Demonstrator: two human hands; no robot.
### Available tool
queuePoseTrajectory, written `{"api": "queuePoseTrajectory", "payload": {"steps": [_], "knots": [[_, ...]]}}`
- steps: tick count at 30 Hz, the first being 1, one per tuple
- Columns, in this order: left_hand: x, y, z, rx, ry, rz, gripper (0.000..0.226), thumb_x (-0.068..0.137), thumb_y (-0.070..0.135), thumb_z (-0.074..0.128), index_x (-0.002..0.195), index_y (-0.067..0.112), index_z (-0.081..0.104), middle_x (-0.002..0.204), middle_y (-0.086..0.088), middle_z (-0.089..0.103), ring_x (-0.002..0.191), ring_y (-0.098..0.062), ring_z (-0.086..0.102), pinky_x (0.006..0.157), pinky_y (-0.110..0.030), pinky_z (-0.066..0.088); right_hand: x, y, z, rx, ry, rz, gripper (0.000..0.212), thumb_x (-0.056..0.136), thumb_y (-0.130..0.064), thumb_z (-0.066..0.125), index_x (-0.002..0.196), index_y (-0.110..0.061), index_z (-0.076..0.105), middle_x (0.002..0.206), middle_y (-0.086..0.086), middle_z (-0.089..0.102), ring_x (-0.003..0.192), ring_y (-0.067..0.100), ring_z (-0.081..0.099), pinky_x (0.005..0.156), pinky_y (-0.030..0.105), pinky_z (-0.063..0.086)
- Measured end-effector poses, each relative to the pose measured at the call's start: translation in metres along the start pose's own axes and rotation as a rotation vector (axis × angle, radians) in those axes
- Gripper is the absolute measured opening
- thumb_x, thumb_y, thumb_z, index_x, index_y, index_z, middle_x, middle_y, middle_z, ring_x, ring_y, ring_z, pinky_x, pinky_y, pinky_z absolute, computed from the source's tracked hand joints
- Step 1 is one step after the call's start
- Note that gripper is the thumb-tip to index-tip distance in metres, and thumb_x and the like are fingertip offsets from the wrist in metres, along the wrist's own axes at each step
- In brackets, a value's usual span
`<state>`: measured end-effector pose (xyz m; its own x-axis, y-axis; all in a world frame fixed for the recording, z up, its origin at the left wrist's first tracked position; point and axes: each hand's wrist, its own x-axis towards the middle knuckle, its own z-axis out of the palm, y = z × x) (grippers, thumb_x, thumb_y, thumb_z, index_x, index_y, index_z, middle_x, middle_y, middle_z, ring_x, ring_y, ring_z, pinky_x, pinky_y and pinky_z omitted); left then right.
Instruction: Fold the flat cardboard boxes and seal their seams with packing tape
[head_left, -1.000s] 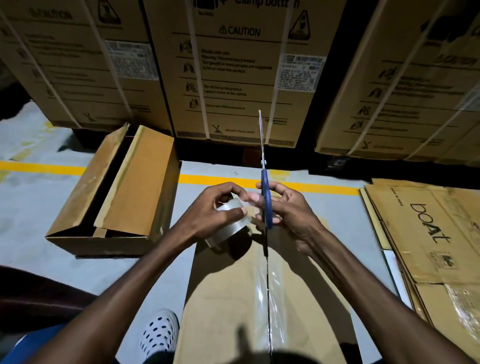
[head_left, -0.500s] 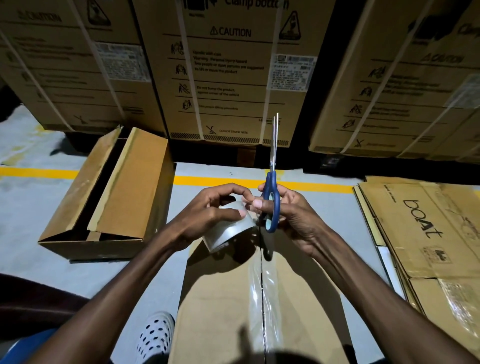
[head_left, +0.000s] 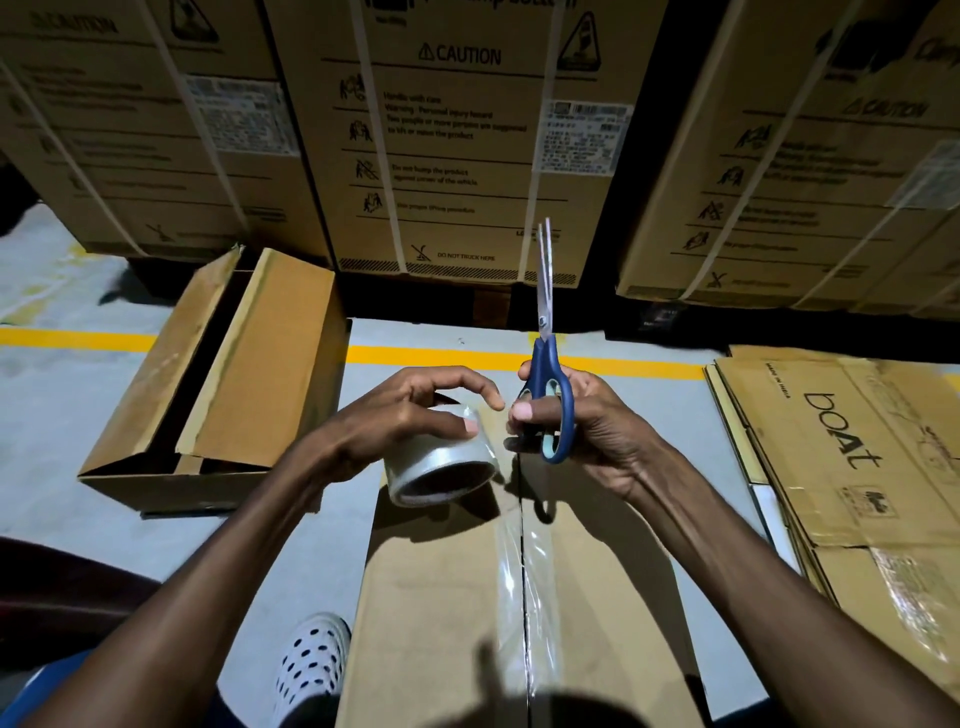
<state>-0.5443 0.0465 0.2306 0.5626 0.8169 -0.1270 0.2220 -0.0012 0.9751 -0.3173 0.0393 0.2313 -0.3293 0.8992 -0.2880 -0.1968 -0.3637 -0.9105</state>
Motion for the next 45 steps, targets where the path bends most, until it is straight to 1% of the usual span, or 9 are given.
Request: {"api": "queuePoseTrajectory", "payload": {"steps": [3,7,12,16,19,23,29,36,45], "knots": [[0.003,-0.002,-0.005,0.229,0.043,-0.011,0.035,0.072,0.053,0.066,0.106,0.046,0.069,0.117,0.028,0.063,0.113,0.002,0.056,0.09,-0.03,0.048,0.001,-0.003,0.002,-0.171,0.133,0.051,0.05,0.063,0.001,0.087,0.105,-0.009,0.062,0.072,0.011,0.07,0.062,0.028,0.067,0.068,0.039,0.059],[0.008,-0.006,-0.001,0.429,0.162,-0.143,0.066,0.077,0.057,0.077,0.137,0.036,0.057,0.137,0.018,0.052,0.117,-0.015,0.054,0.09,-0.033,0.047,0.006,-0.005,0.003,-0.26,0.341,0.013,0.048,0.066,0.006,0.086,0.107,-0.005,0.064,0.069,0.014,0.071,0.056,0.028,0.067,0.061,0.037,0.061],[0.009,-0.003,-0.006,0.28,0.178,-0.105,0.049,0.072,0.062,0.079,0.104,0.026,0.072,0.068,0.01,0.063,0.057,-0.002,0.055,0.06,-0.024,0.041,0.013,-0.009,-0.007,-0.271,0.404,-0.004,0.044,0.069,0.011,0.082,0.105,-0.005,0.063,0.075,0.017,0.074,0.064,0.029,0.07,0.076,0.05,0.061],[-0.001,-0.007,-0.021,0.323,0.234,-0.13,0.049,0.067,0.064,0.081,0.093,0.024,0.072,0.076,0.024,0.068,0.093,-0.031,0.064,0.089,-0.051,0.048,0.015,-0.015,-0.035,-0.227,0.558,-0.027,0.039,0.064,0.01,0.083,0.09,-0.012,0.063,0.08,0.02,0.07,0.075,0.034,0.067,0.086,0.067,0.054],[-0.006,-0.011,-0.036,0.346,0.238,-0.144,0.046,0.066,0.064,0.08,0.087,0.024,0.073,0.071,0.025,0.068,0.089,-0.022,0.062,0.099,-0.053,0.044,0.015,-0.017,-0.053,-0.238,0.567,-0.012,0.036,0.066,0.009,0.082,0.091,-0.01,0.064,0.079,0.019,0.071,0.072,0.032,0.067,0.085,0.066,0.055],[-0.007,-0.029,-0.056,0.349,0.27,-0.136,0.075,0.046,0.086,0.073,0.08,0.02,0.075,0.082,-0.004,0.074,0.077,-0.024,0.07,0.072,-0.034,0.052,0.012,-0.011,-0.07,-0.283,0.623,0.0,0.029,0.069,0.009,0.081,0.086,-0.008,0.064,0.08,0.018,0.069,0.076,0.032,0.064,0.081,0.057,0.057],[-0.004,-0.049,-0.071,0.499,0.338,-0.189,0.072,0.053,0.09,0.065,0.06,0.018,0.065,0.057,-0.007,0.059,0.055,-0.031,0.054,0.058,-0.035,0.036,0.001,-0.002,-0.097,-0.311,0.702,0.018,0.028,0.073,0.007,0.08,0.092,-0.004,0.063,0.092,0.026,0.072,0.072,0.031,0.068,0.058,0.037,0.06],[0.008,-0.055,-0.076,1.081,0.363,-0.33,0.128,0.048,0.105,0.01,0.124,0.019,0.069,0.107,-0.012,0.074,0.081,-0.019,0.052,0.082,-0.037,0.035,-0.001,0.003,-0.121,-0.329,0.811,0.022,0.043,0.073,0.007,0.079,0.113,0.01,0.064,0.098,0.026,0.073,0.067,0.025,0.07,0.05,0.029,0.055],[0.01,-0.075,-0.102,0.634,0.353,-0.302,0.052,0.061,0.092,0.049,0.091,0.052,0.063,0.115,0.009,0.065,0.11,-0.02,0.061,0.107,-0.054,0.038,0.008,0.008,-0.139,-0.356,0.761,0.124,0.017,0.073,0.005,0.081,0.085,0.002,0.069,0.092,0.024,0.074,0.078,0.032,0.069,0.081,0.057,0.06]]}}
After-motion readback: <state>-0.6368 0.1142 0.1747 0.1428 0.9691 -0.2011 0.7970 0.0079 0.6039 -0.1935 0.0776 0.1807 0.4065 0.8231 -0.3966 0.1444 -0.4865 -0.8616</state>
